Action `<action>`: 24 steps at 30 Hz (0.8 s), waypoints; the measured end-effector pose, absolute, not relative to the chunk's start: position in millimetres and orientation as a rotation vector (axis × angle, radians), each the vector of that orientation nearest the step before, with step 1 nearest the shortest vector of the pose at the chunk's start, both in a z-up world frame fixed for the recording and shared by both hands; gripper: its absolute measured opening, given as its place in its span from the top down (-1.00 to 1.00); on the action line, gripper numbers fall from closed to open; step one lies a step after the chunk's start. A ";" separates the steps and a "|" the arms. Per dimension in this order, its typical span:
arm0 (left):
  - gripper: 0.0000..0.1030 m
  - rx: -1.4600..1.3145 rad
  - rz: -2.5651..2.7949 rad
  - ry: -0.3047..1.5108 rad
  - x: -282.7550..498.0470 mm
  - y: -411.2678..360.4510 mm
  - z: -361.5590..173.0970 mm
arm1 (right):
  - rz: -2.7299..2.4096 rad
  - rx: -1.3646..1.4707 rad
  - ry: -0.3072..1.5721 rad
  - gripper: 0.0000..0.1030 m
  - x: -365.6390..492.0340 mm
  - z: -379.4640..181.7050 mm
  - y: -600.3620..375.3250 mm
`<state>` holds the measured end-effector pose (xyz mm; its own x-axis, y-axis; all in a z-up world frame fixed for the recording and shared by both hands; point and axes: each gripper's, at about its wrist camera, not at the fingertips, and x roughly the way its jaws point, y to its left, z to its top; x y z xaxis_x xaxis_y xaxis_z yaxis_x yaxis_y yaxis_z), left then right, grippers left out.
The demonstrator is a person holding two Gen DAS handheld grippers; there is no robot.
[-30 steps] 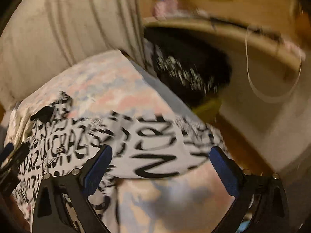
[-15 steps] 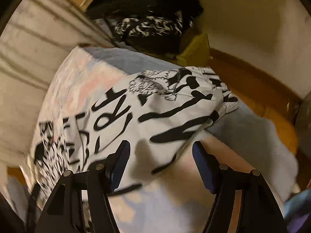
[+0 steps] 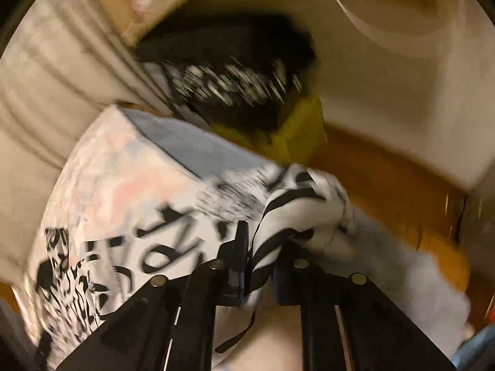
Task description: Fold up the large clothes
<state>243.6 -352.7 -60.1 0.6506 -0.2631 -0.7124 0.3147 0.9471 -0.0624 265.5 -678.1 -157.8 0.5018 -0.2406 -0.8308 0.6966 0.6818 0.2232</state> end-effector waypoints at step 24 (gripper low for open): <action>-0.66 -0.234 -0.248 0.927 236.9 -120.6 -84.9 | 0.305 -0.179 0.943 0.73 272.7 -170.3 -247.7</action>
<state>236.9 -120.6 -84.9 0.5758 -0.3097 -0.7567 0.1098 0.9464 -0.3037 272.7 -247.7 -170.3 0.5488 0.1783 -0.8167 -0.3330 0.9428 -0.0179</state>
